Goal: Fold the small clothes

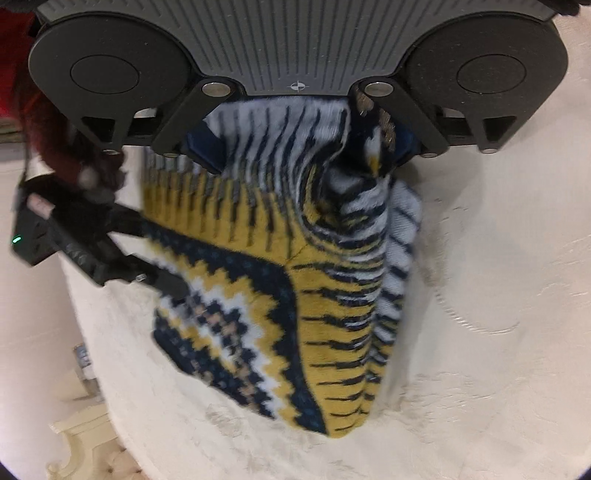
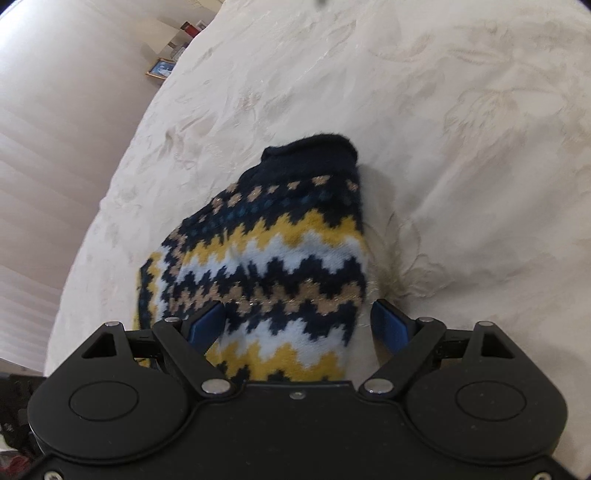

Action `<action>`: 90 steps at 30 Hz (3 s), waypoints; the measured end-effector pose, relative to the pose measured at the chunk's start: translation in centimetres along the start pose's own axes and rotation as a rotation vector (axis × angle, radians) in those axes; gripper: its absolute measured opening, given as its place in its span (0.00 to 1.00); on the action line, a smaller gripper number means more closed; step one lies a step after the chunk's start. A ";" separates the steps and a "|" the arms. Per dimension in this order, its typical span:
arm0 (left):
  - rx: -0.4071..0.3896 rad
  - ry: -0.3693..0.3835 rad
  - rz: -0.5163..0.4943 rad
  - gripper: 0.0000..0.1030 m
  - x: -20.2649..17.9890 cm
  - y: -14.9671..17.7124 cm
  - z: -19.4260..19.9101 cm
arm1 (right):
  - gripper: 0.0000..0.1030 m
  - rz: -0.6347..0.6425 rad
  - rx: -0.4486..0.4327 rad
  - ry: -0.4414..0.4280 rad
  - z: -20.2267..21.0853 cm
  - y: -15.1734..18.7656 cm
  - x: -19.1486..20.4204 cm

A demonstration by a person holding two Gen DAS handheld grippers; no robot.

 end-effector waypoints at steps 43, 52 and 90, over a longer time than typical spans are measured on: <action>-0.207 -0.237 -0.061 0.79 -11.1 26.6 5.9 | 0.92 0.238 -0.111 0.226 25.1 21.2 -3.7; -0.291 -0.363 -0.231 0.93 -15.2 24.9 7.8 | 1.00 0.288 -0.156 0.251 26.8 23.0 -2.9; -0.217 -0.584 -0.452 0.92 -19.2 21.1 10.8 | 1.00 0.287 -0.363 0.487 30.9 24.5 5.4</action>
Point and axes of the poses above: each gripper's, at about its wrist camera, not at the fingertips, and z roughly against the way its jaws point, x to its left, y to its underside, the point moved 8 cm from there along -z, roughly the way its jaws point, and after that the axes turned 5 degrees about -z, right-handed, at the moved point
